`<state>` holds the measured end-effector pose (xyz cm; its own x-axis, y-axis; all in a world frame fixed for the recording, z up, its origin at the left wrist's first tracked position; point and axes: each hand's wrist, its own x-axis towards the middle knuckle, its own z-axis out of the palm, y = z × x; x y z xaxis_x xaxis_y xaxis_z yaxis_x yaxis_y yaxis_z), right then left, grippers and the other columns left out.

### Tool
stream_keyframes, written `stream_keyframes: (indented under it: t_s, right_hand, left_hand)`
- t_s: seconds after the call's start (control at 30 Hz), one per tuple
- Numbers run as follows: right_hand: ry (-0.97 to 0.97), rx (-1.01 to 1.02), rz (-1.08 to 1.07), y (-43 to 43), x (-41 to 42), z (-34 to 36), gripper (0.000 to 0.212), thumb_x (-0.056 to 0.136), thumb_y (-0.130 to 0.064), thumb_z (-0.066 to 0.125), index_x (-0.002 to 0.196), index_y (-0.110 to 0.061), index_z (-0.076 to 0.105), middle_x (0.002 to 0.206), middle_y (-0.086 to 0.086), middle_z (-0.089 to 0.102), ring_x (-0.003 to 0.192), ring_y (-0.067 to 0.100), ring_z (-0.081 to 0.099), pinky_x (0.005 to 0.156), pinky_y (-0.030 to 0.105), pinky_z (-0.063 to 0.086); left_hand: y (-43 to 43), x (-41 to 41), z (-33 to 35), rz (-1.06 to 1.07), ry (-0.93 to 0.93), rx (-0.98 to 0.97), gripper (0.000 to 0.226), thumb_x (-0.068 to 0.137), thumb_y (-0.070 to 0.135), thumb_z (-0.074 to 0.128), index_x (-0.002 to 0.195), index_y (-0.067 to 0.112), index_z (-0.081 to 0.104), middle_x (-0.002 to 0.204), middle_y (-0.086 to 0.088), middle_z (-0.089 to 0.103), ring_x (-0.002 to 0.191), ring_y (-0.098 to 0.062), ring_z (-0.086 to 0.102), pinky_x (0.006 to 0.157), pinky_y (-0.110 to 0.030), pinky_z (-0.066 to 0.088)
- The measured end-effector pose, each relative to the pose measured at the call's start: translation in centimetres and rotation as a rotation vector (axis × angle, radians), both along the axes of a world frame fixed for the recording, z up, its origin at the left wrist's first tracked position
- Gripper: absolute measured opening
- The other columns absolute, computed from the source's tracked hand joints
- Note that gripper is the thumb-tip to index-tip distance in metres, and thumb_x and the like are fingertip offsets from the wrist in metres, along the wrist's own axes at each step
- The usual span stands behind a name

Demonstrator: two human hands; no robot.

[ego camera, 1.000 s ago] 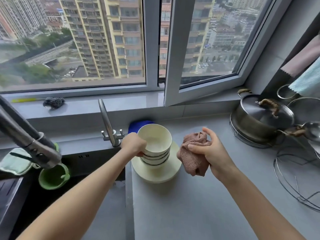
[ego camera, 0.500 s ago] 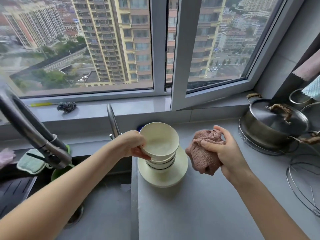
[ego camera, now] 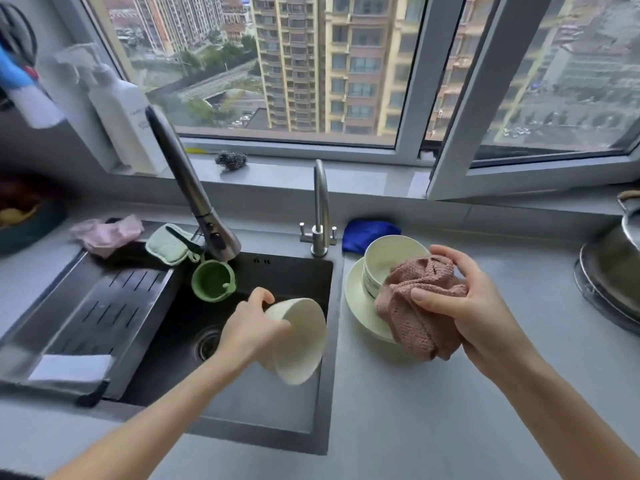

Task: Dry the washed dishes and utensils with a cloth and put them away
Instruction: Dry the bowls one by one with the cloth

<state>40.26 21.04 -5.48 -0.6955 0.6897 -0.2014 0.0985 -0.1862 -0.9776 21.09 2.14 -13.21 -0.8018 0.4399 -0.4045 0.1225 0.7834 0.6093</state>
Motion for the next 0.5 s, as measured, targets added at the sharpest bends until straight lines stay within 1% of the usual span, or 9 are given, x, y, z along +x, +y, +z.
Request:
stream_keyframes:
  t_s: [0.07, 0.1, 0.17, 0.2, 0.27, 0.33, 0.43, 0.47, 0.5]
  right_hand:
    - [-0.035, 0.044, 0.059, -1.6, -1.4, -0.6, 0.065, 0.074, 0.009, 0.071, 0.124, -0.027, 0.053, 0.103, 0.003, 0.067, 0.083, 0.015, 0.070, 0.072, 0.026, 0.057]
    - [-0.053, 0.070, 0.088, -2.4, -2.0, -1.0, 0.065, 0.074, 0.007, 0.073, 0.124, -0.029, 0.053, 0.104, 0.003, 0.067, 0.086, 0.016, 0.070, 0.075, 0.028, 0.057]
    - [-0.079, 0.133, 0.133, -3.9, -3.2, -1.6, 0.064, 0.074, 0.005, 0.075, 0.122, -0.033, 0.054, 0.106, 0.002, 0.067, 0.090, 0.016, 0.069, 0.077, 0.027, 0.056]
    - [-0.084, 0.167, 0.146, -4.5, -3.8, -1.9, 0.064, 0.073, 0.004, 0.075, 0.121, -0.033, 0.053, 0.106, 0.001, 0.067, 0.090, 0.014, 0.068, 0.077, 0.025, 0.056]
    - [-0.096, 0.261, 0.141, -5.6, -4.9, -2.5, 0.064, 0.073, 0.001, 0.077, 0.121, -0.033, 0.052, 0.105, -0.004, 0.066, 0.090, 0.008, 0.067, 0.079, 0.020, 0.054]
    - [-0.107, 0.378, 0.120, -6.9, -6.3, -3.3, 0.064, 0.074, -0.001, 0.077, 0.123, -0.032, 0.050, 0.102, -0.007, 0.066, 0.086, 0.003, 0.066, 0.078, 0.015, 0.051]
    - [-0.066, 0.447, 0.232, -9.6, -9.1, -4.8, 0.067, 0.077, -0.003, 0.074, 0.130, -0.032, 0.045, 0.106, 0.000, 0.066, 0.076, 0.003, 0.065, 0.071, 0.016, 0.050]
    - [-0.088, 0.479, 0.341, -10.7, -10.0, -5.5, 0.072, 0.077, -0.009, 0.076, 0.135, -0.033, 0.041, 0.116, -0.001, 0.063, 0.086, 0.001, 0.065, 0.078, 0.015, 0.049]
    - [-0.156, 0.558, 0.483, -11.8, -10.8, -6.4, 0.077, 0.078, -0.019, 0.076, 0.141, -0.034, 0.034, 0.131, -0.005, 0.056, 0.105, -0.001, 0.059, 0.092, 0.015, 0.045]
  left_hand:
    - [-0.9, -0.4, -2.1, -0.231, 0.442, -0.257, 0.048, 0.069, 0.036, 0.062, 0.113, 0.021, 0.047, 0.101, -0.007, 0.047, 0.088, -0.029, 0.053, 0.065, -0.030, 0.036]
    - [-1.2, -0.4, -3.2, -0.332, 0.624, -0.300, 0.051, 0.065, 0.037, 0.064, 0.110, 0.018, 0.051, 0.096, -0.008, 0.047, 0.083, -0.029, 0.052, 0.061, -0.030, 0.034]
    - [-2.0, -0.8, -4.4, -0.426, 0.808, -0.297, 0.049, 0.053, 0.036, 0.067, 0.095, 0.014, 0.060, 0.085, -0.010, 0.048, 0.069, -0.029, 0.052, 0.050, -0.029, 0.031]
    - [-2.4, -1.5, -4.7, -0.394, 0.791, -0.295, 0.046, 0.055, 0.036, 0.067, 0.094, 0.013, 0.059, 0.086, -0.011, 0.048, 0.070, -0.031, 0.052, 0.051, -0.030, 0.033]
    - [-3.4, -3.4, -4.8, -0.165, 0.533, -0.293, 0.044, 0.069, 0.045, 0.061, 0.104, 0.020, 0.054, 0.099, -0.010, 0.049, 0.086, -0.033, 0.054, 0.067, -0.033, 0.040]
    - [-4.8, -5.0, -4.9, 0.064, 0.136, -0.180, 0.056, 0.063, 0.063, 0.052, 0.101, 0.023, 0.055, 0.100, -0.004, 0.054, 0.093, -0.030, 0.057, 0.076, -0.034, 0.043]
    - [-6.5, -5.6, -5.3, 0.315, -0.331, 0.263, 0.062, 0.060, 0.070, 0.051, 0.092, 0.017, 0.059, 0.096, -0.005, 0.062, 0.092, -0.028, 0.060, 0.065, -0.037, 0.051]
    - [-6.8, -5.5, -5.5, 0.354, -0.427, 0.328, 0.064, 0.063, 0.070, 0.051, 0.095, 0.016, 0.060, 0.098, -0.008, 0.063, 0.090, -0.027, 0.061, 0.060, -0.035, 0.052]
    - [-7.0, -5.3, -5.6, 0.355, -0.491, 0.371, 0.065, 0.068, 0.072, 0.051, 0.100, 0.015, 0.060, 0.098, -0.009, 0.065, 0.086, -0.026, 0.062, 0.057, -0.031, 0.052]
